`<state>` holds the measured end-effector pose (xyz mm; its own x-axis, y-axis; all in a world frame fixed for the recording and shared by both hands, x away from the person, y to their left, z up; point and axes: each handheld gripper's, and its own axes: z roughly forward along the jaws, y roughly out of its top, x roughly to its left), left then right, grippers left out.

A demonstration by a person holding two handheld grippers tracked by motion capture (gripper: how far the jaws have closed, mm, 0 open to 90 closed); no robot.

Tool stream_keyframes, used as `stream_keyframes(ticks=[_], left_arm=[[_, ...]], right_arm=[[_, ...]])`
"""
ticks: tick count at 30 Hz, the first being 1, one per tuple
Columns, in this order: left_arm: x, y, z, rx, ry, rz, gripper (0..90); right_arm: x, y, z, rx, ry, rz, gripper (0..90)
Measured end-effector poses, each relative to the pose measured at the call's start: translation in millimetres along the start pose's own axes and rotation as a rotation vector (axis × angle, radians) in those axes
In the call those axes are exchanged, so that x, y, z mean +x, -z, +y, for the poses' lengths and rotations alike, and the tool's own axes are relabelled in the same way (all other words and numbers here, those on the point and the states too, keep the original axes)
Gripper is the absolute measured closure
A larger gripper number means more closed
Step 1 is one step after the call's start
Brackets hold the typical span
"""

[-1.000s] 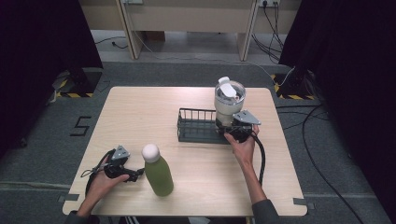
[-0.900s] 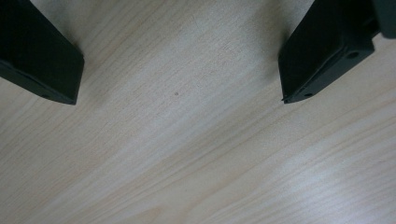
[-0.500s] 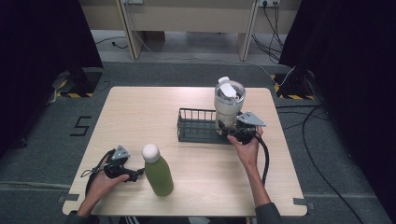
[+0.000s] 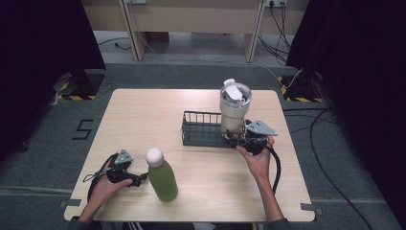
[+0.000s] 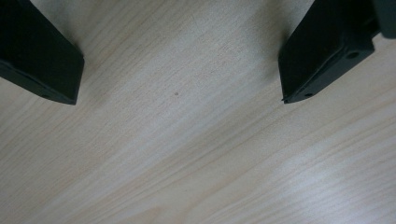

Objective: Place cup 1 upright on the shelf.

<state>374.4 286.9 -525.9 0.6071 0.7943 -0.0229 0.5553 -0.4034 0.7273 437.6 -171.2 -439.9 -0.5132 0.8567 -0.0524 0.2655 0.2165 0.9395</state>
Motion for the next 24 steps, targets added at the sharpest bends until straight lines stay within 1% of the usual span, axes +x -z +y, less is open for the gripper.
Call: stream_keyframes(ticks=[4,10,12,15,17,19,23,24], left_arm=[[0.0,0.0,0.0,-0.001,0.0,-0.001,0.0],[0.0,-0.1,0.0,-0.001,0.0,-0.001,0.0],[0.0,-0.1,0.0,-0.001,0.0,-0.001,0.0],[0.0,0.0,0.0,-0.001,0.0,-0.001,0.0],[0.0,-0.1,0.0,-0.001,0.0,-0.001,0.0],[0.0,-0.1,-0.1,-0.002,0.0,-0.002,0.0],[0.0,-0.1,0.0,-0.001,0.0,-0.001,0.0],[0.0,0.0,0.0,-0.001,0.0,-0.001,0.0]], right_arm=[[6.2,9.7,-2.2,0.012,0.014,0.019,14.7],[12.5,26.4,-3.7,-0.002,0.018,0.033,14.7],[14.6,30.7,-6.3,0.016,0.02,0.041,14.8],[19.0,37.1,-12.8,0.013,0.026,0.043,14.7],[22.0,40.9,-17.5,0.03,0.035,0.056,14.8],[24.5,45.1,-21.6,0.028,0.038,0.055,14.8],[27.0,51.6,-26.8,0.039,0.04,0.065,14.8],[27.3,52.4,-27.7,0.042,0.048,0.073,14.8]])
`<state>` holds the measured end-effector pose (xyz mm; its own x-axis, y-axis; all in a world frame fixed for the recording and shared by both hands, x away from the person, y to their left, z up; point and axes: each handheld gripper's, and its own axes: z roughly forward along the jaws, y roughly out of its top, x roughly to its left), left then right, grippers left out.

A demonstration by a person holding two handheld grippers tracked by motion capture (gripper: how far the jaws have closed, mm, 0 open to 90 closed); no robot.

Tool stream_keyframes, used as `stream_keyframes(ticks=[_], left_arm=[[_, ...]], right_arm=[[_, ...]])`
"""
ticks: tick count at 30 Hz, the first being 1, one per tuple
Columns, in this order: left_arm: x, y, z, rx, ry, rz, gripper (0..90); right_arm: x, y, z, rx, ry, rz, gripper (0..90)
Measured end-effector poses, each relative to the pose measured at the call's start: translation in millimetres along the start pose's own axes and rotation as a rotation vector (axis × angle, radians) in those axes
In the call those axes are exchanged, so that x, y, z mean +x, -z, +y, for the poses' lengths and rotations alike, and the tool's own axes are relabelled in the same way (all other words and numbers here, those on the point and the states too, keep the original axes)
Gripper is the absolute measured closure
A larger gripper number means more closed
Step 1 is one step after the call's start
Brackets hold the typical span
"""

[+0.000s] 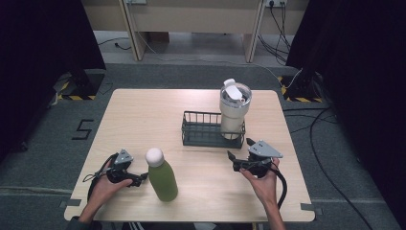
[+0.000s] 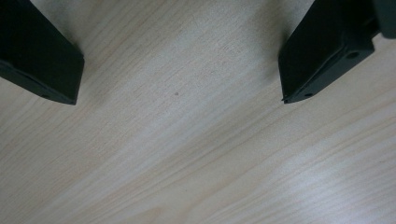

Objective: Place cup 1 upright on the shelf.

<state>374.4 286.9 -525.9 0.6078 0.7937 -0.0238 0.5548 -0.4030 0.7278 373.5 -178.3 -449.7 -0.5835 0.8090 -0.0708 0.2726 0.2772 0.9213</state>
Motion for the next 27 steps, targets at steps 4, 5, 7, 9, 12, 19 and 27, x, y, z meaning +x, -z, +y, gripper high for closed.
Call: stream_keyframes(ticks=[4,5,7,9,12,19,27], left_arm=[[0.0,0.0,0.0,-0.001,0.0,-0.001,0.0],[0.0,0.0,0.0,-0.001,0.0,-0.001,0.0],[0.0,-0.1,-0.1,-0.001,-0.001,-0.001,0.0],[0.0,0.0,0.0,-0.001,-0.001,-0.001,0.0],[0.0,0.0,-0.1,-0.001,-0.002,-0.002,0.0],[-0.1,0.0,0.0,-0.001,-0.002,-0.002,0.0],[-0.1,0.0,-0.1,-0.001,-0.002,-0.001,0.0]], right_arm=[[4.7,3.7,-6.9,0.02,-0.004,0.024,14.8],[5.5,3.7,-8.2,0.024,-0.005,0.024,14.8],[8.2,4.0,-11.8,0.034,-0.002,0.026,14.8],[10.2,3.4,-14.8,0.055,0.002,0.034,14.9],[12.3,3.5,-19.3,0.075,0.007,0.031,15.0],[17.5,8.6,-32.5,0.116,0.009,0.044,15.1],[24.7,12.0,-44.8,0.177,0.019,0.049,15.1]])
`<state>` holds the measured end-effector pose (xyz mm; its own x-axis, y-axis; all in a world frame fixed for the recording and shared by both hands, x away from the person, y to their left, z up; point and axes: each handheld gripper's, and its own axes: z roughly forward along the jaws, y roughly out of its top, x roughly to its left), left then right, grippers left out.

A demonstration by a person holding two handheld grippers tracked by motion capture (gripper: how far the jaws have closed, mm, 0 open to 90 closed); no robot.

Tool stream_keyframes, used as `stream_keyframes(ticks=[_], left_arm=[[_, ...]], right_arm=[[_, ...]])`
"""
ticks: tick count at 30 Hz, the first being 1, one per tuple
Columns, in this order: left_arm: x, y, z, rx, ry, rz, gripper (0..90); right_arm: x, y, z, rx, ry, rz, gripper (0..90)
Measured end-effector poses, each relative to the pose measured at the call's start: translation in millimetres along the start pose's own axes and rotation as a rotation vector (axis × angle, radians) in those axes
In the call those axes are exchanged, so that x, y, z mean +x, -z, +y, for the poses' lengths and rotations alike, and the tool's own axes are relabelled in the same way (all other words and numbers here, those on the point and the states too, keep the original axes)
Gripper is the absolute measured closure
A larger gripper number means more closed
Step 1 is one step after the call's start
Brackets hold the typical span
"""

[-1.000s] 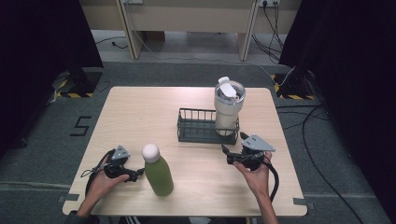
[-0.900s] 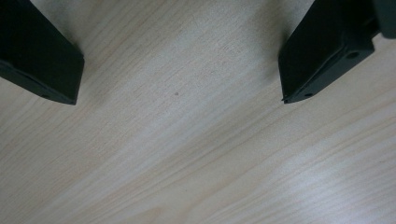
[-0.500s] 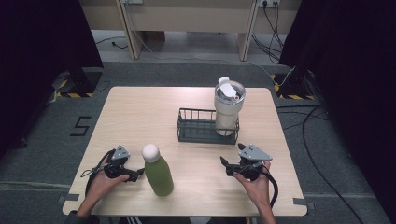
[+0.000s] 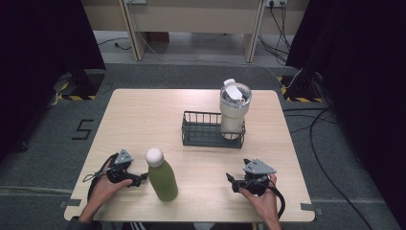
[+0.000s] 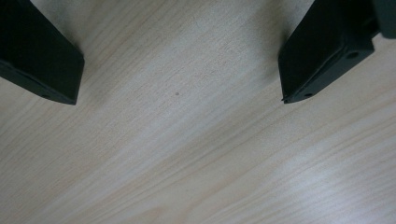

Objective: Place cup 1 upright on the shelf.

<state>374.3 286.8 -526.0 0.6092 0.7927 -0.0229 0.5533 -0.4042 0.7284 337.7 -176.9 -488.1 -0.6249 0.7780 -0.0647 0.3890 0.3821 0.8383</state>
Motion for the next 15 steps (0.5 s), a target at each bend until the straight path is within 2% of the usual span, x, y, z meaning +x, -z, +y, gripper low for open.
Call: stream_keyframes(ticks=[10,15], left_arm=[[0.0,0.0,0.0,0.0,0.0,0.0,0.0],[0.0,0.0,0.0,0.0,0.0,0.0,0.0]], right_arm=[[1.4,3.4,-9.6,0.03,-0.024,0.012,15.2],[2.9,4.5,-11.1,0.055,-0.021,0.014,15.2]])
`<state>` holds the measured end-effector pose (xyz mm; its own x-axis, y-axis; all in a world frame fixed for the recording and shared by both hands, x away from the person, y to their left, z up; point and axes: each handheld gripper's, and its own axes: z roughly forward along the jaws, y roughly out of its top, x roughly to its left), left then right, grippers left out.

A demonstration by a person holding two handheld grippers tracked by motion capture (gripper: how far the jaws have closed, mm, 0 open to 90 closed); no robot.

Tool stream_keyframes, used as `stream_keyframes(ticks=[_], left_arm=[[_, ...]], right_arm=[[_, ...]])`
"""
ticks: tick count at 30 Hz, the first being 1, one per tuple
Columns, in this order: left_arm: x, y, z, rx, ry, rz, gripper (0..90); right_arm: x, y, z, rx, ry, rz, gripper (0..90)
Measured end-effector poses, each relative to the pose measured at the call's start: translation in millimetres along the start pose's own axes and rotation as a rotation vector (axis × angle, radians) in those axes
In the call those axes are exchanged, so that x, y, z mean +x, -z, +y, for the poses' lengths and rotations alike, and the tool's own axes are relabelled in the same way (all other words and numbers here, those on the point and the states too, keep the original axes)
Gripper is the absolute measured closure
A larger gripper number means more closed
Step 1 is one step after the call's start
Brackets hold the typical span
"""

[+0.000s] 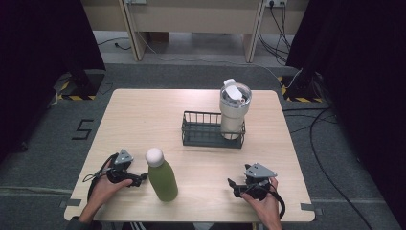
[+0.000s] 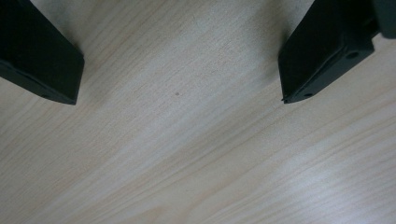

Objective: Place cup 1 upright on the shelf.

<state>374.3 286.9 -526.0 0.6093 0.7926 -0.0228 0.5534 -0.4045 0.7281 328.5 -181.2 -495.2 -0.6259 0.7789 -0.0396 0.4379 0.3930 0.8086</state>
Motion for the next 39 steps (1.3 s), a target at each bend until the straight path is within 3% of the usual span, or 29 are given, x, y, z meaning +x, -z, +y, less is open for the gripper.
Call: stream_keyframes(ticks=[39], left_arm=[[0.0,0.0,0.0,0.0,-0.001,0.0,0.0]], right_arm=[[7.8,1.1,-27.3,0.109,-0.041,0.048,15.3]])
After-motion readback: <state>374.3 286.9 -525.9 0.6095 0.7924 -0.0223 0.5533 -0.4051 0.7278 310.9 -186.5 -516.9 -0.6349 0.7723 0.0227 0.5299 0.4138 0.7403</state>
